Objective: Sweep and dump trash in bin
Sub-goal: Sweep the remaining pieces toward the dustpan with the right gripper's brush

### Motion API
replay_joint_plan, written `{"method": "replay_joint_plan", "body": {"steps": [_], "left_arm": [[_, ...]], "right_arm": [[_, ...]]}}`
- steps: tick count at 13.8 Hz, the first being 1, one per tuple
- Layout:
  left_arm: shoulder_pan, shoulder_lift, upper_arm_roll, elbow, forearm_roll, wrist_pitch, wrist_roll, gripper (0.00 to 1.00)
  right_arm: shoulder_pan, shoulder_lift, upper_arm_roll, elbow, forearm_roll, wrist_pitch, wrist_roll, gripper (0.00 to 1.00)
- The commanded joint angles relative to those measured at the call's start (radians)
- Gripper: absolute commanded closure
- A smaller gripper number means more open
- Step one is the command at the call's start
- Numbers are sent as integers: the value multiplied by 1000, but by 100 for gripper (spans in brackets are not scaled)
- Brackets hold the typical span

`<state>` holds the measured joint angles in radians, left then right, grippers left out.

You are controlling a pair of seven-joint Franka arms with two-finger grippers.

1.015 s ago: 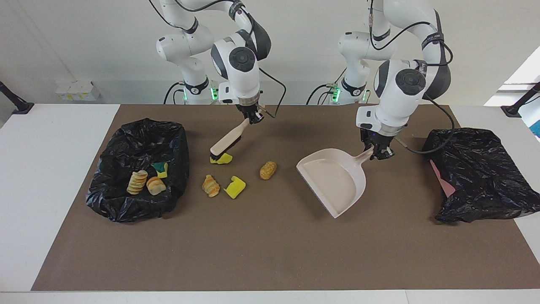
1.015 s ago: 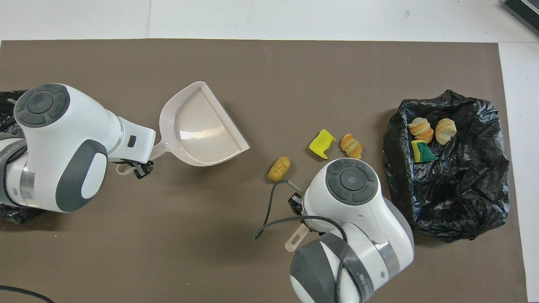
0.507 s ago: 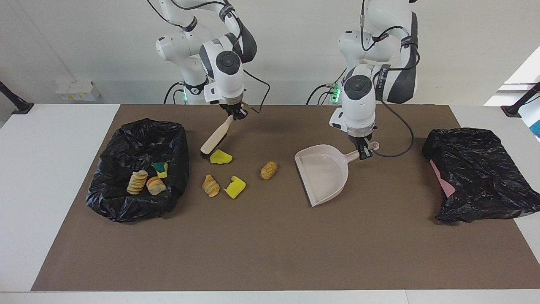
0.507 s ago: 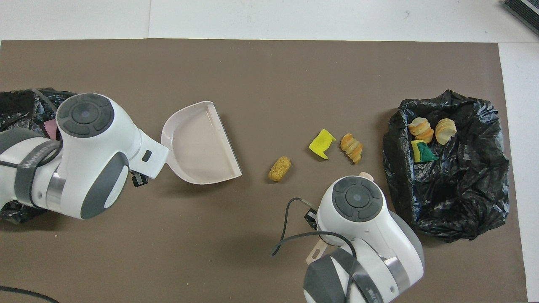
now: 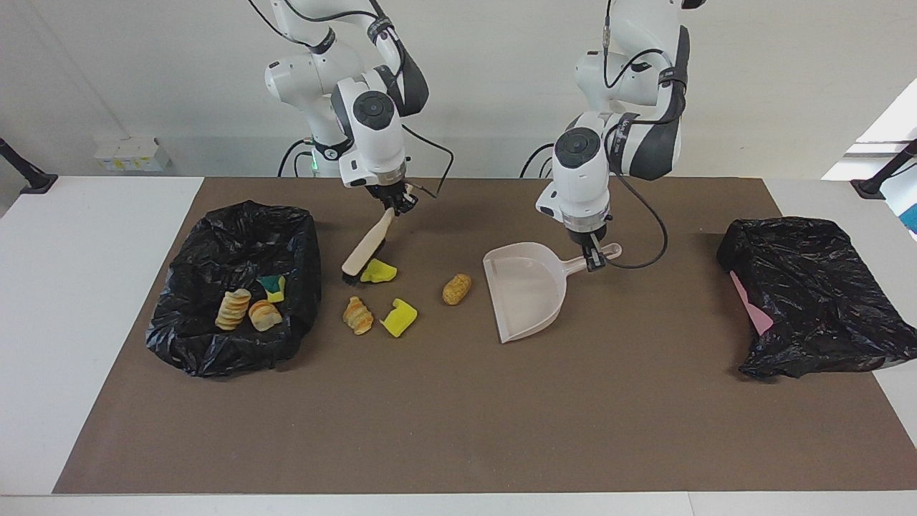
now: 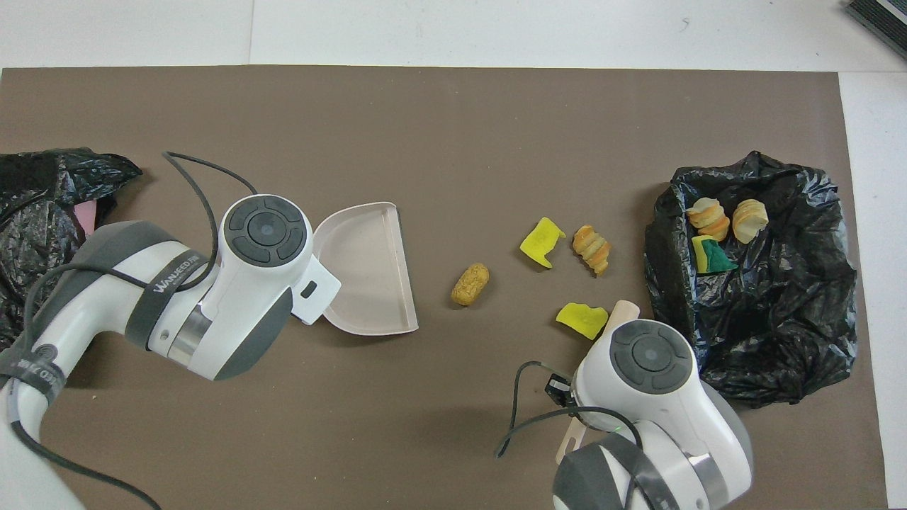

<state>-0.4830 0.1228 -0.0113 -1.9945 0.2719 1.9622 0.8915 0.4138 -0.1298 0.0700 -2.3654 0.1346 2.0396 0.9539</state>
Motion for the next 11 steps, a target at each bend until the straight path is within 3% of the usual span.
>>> {"method": "replay_joint_plan", "body": {"steps": [1, 6, 11], "left_arm": [[-14, -6, 13, -12, -22, 30, 1, 100], [-43, 27, 13, -12, -25, 61, -32, 100], [-55, 46, 13, -10, -66, 99, -72, 100]], "right_arm": [[2, 125, 7, 125, 110, 28, -26, 100], [91, 314, 16, 339, 278, 50, 25, 100], [239, 332, 17, 376, 304, 79, 36, 100]]}}
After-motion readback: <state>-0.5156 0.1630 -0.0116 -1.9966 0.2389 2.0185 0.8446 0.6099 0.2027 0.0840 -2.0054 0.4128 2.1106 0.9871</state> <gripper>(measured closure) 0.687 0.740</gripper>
